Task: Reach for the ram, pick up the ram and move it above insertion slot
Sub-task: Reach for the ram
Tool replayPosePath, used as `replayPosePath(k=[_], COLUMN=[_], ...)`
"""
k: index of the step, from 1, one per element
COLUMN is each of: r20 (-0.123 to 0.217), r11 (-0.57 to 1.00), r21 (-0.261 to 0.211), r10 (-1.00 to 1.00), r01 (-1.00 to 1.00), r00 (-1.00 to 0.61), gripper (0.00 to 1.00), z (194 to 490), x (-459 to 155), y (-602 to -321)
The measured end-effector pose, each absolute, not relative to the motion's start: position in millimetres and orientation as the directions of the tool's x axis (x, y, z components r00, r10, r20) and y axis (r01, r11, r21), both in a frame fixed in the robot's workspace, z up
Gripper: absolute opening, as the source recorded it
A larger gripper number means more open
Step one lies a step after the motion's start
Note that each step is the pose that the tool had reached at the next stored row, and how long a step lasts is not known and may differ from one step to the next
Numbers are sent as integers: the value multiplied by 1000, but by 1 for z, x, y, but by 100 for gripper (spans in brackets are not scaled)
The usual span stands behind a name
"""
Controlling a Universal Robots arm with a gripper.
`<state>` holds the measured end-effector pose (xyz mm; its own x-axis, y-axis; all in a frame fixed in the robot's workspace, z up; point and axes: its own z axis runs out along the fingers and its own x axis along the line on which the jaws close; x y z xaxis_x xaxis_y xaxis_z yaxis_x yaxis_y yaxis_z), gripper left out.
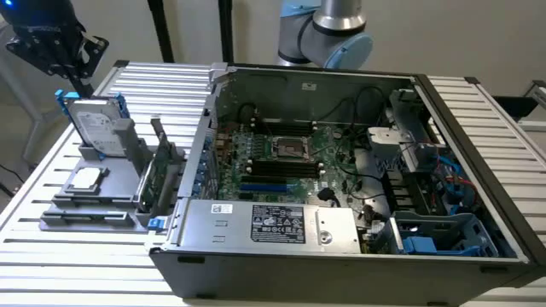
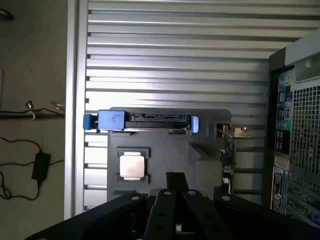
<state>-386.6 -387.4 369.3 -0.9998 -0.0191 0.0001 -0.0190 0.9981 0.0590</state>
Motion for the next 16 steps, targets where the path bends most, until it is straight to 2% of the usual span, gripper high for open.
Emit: replayPosePath(k=[12, 16], r20=[0, 0], r11=[998, 998], r21=[62, 63], r10=[-19, -19], r01=[-19, -19], r00=[-1000, -1000], gripper=[11, 11], z=[369, 369], x=[-387, -387], y=[-388, -403])
